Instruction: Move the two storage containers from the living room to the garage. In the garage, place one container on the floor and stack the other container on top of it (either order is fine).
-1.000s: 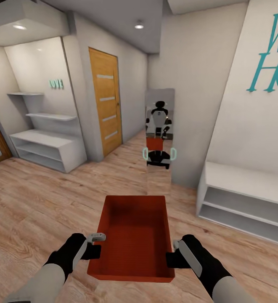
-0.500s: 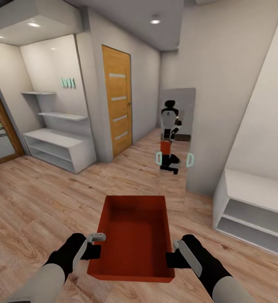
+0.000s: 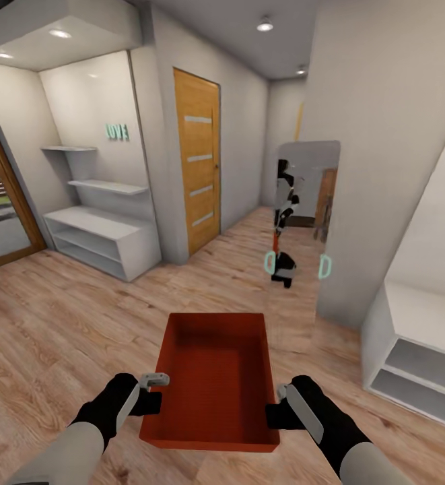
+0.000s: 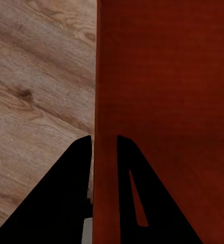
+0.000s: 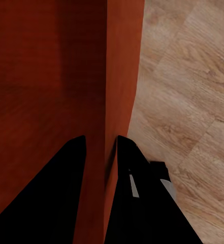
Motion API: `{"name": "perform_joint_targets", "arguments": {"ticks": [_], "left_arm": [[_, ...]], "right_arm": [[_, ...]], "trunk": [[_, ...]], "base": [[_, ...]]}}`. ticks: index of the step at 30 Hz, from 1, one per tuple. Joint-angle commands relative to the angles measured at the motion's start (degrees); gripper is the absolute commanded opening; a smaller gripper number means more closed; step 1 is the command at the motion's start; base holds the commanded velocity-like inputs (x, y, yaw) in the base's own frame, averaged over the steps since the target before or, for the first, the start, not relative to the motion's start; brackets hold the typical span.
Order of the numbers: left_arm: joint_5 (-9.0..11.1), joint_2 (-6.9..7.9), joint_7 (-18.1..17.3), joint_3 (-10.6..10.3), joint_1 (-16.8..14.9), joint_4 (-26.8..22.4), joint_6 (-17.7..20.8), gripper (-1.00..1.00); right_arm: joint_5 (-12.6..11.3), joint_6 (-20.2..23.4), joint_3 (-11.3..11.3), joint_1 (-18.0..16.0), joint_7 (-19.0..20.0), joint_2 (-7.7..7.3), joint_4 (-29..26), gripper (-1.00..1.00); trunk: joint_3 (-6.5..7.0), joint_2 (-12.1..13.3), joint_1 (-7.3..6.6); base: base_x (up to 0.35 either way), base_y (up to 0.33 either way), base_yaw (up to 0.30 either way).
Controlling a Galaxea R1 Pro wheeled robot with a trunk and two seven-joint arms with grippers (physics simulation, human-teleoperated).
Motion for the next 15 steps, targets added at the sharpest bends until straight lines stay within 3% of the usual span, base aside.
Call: {"name": "perform_joint_targets", "arguments": {"ticks": [1,15], "left_arm": [[0.4,-0.15,-0.1,0.1,-0.1,-0.2,0.2,-1.0],[0.4,-0.15,-0.1,0.1,-0.1,-0.1,0.2,-1.0]], "right_arm": [[2.5,0.8,0.2,0.0,-0.7,-0.04,0.0,-1.0],[2.5,0.8,0.2,0.0,-0.7,-0.04,0.0,-1.0]], "trunk": [[-0.11,-0.1,0.04],[-0.5,-0.1,0.04]], "base": [[0.33,0.117,0.222],[0.33,0.117,0.216]]}}
